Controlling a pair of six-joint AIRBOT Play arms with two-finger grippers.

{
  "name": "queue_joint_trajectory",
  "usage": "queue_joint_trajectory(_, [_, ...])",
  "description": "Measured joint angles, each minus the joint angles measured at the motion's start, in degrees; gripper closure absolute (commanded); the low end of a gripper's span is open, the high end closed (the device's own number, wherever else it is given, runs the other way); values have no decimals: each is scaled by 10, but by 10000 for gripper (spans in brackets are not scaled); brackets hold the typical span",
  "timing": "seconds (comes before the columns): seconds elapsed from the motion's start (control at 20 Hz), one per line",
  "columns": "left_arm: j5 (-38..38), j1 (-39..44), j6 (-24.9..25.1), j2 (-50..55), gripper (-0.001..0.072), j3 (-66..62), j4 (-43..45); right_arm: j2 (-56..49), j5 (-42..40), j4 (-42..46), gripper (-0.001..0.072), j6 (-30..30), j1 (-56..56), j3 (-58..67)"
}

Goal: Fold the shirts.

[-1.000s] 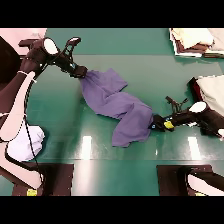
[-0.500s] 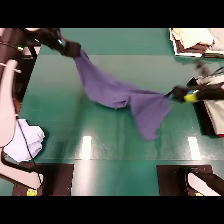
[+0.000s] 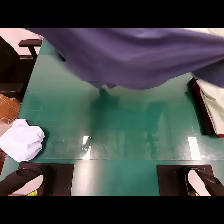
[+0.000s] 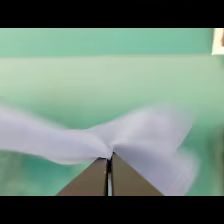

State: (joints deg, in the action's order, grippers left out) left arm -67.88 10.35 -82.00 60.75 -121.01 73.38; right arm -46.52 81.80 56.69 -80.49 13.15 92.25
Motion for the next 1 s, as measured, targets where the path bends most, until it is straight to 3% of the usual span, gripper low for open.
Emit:
queue_joint_trajectory(0.2, [29,0,0,-69,686,0,18,9,35,0,694,-1,34,71])
queue_joint_trajectory(0.4, [42,0,-2,-63,685,34,65,6,52,1,693,-21,41,53])
queue_joint_trajectory(0.7, [37,0,-6,89,684,134,105,-87,59,27,693,-60,-45,-92])
queue_joint_trajectory(0.95, [43,0,-7,260,679,164,106,-243,-38,65,690,-74,-145,-156])
queue_joint_trajectory(1.0, [47,0,-7,283,453,166,106,-275,-57,68,657,-75,-155,-149])
